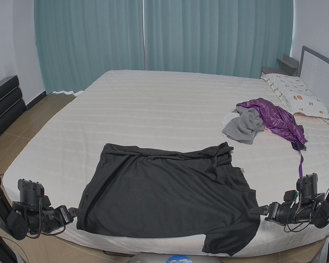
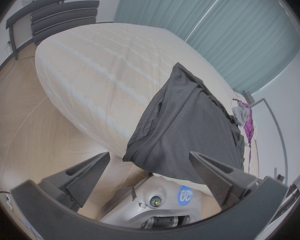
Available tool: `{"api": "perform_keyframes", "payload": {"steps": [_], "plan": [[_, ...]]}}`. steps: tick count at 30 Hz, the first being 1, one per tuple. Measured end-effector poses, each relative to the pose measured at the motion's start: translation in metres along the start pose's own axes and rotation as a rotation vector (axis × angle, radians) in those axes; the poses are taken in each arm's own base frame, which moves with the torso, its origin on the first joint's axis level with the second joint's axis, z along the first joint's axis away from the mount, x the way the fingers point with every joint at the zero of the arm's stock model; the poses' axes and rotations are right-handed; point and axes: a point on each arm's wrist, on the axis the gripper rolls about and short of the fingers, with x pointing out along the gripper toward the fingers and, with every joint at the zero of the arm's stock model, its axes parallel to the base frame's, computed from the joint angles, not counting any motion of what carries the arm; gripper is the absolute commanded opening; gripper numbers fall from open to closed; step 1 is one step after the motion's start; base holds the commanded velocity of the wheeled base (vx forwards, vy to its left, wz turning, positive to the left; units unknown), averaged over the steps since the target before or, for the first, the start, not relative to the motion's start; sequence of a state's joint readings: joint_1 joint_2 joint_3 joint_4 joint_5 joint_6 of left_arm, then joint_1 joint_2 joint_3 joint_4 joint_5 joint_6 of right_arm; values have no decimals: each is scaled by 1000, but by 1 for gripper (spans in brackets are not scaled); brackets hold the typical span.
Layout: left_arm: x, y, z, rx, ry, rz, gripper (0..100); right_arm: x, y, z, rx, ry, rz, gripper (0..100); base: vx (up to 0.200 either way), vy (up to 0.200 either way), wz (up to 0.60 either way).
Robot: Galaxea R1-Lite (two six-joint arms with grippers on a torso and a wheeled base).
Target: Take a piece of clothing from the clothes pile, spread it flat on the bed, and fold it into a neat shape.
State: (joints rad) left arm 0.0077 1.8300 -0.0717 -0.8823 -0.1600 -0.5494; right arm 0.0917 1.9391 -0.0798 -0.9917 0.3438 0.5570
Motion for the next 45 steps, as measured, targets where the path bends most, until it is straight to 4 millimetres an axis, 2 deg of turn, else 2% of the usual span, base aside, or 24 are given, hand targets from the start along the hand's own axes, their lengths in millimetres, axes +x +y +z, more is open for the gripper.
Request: {"api": "perform_keyframes", "payload": {"steps": [8, 20, 45], "plan": [[-9, -3, 2, -92, -33, -34, 100, -5, 2, -3, -6, -16, 16, 100, 0, 0, 0], [-11, -1, 4, -126, -18, -70, 100, -5, 2, -4, -7, -11, 14, 100, 0, 200, 0], [-10, -3, 6, -119, -26, -76, 100, -5, 2, -3, -9, -14, 18, 100, 0, 0, 0]]}}
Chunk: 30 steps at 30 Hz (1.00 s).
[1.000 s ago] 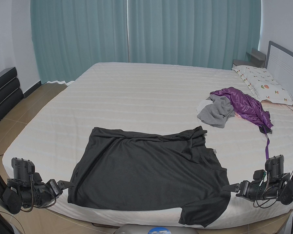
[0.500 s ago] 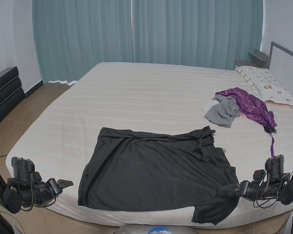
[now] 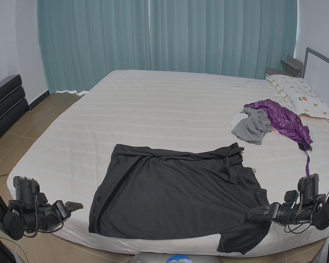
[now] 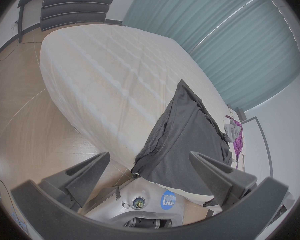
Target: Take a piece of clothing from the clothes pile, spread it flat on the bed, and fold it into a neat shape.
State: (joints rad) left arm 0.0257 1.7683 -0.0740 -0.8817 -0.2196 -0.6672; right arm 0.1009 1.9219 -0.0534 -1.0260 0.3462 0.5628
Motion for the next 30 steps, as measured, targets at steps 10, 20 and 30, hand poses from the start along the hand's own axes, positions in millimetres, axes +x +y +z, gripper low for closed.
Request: {"api": "perform_keyframes", "payload": {"steps": [10, 20, 30], "plan": [[1, -2, 1, 7, -3, -9, 100, 0, 0, 0, 0, -2, 1, 100, 0, 0, 0], [11, -26, 21, 46, -60, -90, 100, 0, 3, 4, 33, -34, 23, 100, 0, 0, 0], [34, -59, 60, 71, -115, -155, 100, 1, 5, 4, 46, -45, 42, 100, 0, 0, 0]]}}
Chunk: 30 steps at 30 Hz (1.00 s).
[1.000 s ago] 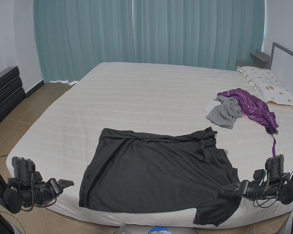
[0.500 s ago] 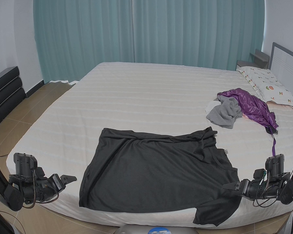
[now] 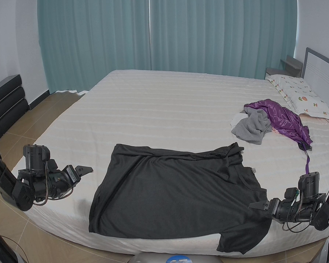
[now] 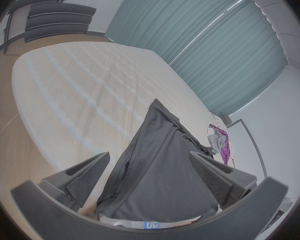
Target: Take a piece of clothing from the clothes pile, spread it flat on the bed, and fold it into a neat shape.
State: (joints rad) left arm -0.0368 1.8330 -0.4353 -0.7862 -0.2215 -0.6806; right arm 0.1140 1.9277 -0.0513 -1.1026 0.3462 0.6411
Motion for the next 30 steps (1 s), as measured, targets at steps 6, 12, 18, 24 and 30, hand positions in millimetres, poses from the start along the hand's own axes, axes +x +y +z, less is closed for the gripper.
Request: {"api": "perform_keyframes", "payload": {"steps": [6, 12, 18, 24, 30], "plan": [[30, -20, 32, -1, -2, -10, 100, 0, 1, -1, 4, 2, 3, 100, 0, 0, 0], [63, -35, 54, -4, 2, -23, 100, 1, 1, -1, 5, 4, 5, 100, 0, 0, 0], [97, -39, 61, -11, 22, -32, 100, 2, 2, -2, 4, 9, 8, 100, 0, 0, 0], [126, -39, 61, -131, 46, -45, 100, 3, 3, -2, 7, 15, 11, 100, 0, 0, 0], [143, -34, 54, -156, 73, -39, 100, 4, 6, -2, 22, 20, 21, 100, 0, 0, 0]]}}
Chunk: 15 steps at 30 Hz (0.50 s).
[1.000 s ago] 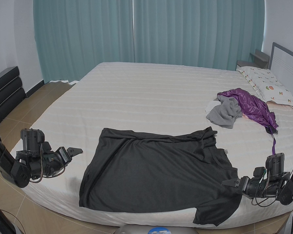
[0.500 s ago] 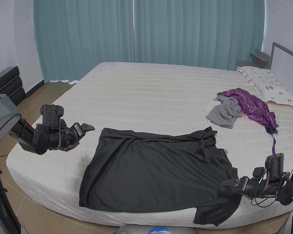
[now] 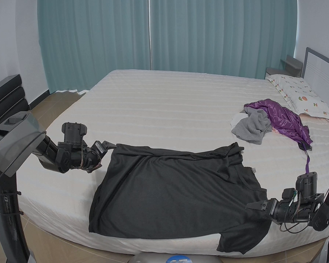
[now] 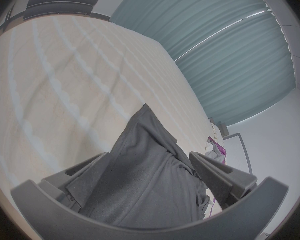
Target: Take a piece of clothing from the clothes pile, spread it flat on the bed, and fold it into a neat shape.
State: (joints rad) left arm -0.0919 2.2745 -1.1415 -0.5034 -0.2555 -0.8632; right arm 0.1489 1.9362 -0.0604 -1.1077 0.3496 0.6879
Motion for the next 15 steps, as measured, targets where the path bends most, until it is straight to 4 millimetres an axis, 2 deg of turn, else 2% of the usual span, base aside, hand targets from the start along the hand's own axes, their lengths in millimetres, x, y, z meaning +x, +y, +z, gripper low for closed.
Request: {"api": "perform_keyframes", "payload": {"steps": [15], "plan": [[30, 16, 0, -6, -6, 9, 100, 5, 0, -3, -1, 30, -2, 100, 0, 0, 0]]}}
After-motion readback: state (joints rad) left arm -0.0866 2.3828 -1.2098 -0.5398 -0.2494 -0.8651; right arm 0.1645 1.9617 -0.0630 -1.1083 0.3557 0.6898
